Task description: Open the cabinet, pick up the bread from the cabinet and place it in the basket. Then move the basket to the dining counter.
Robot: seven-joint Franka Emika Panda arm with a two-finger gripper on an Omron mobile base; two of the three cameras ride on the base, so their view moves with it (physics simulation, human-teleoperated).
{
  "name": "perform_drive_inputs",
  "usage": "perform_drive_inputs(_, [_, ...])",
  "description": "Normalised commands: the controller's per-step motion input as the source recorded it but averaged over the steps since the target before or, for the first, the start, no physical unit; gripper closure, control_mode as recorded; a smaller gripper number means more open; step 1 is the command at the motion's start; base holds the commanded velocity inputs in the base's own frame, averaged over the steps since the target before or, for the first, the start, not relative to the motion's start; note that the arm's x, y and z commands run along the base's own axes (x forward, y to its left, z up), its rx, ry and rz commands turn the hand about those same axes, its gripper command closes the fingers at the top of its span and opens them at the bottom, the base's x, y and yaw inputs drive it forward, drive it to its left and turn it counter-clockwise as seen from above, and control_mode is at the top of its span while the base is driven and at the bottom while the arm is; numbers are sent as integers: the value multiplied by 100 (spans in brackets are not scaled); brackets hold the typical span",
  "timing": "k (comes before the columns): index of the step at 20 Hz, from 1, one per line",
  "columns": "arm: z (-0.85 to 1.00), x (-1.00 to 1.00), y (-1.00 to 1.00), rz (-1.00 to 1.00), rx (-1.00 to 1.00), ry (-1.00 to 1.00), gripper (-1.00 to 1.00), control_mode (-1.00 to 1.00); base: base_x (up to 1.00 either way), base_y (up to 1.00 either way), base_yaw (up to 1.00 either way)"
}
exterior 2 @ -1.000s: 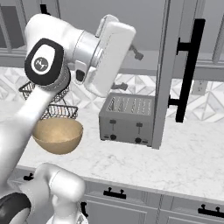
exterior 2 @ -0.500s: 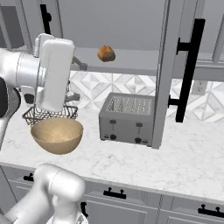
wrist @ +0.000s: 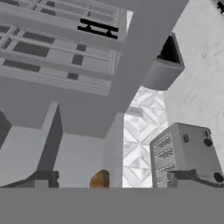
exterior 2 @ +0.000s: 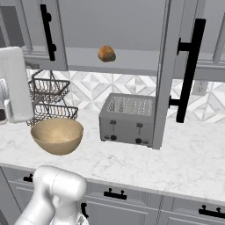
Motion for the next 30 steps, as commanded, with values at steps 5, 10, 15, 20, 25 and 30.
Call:
perform_drive_inputs(5, [1,0,100,59,-21,14,-100,-100,0,0,0])
perform_drive_inputs(10, [8,7,95,46,-32,29,-100,-100,0,0,0])
perform_drive_inputs(15, [0,74,41,39,-38,27,-100,-100,0,0,0])
perform_drive_inputs(20, [0,66,3,30,-45,7,-100,-100,0,0,0])
perform_drive_inputs(25, [-5,79,0,23,-32,-17,-100,-100,0,0,0])
perform_drive_inputs(30, [21,81,-1,11,-20,-10,-100,-100,0,0,0])
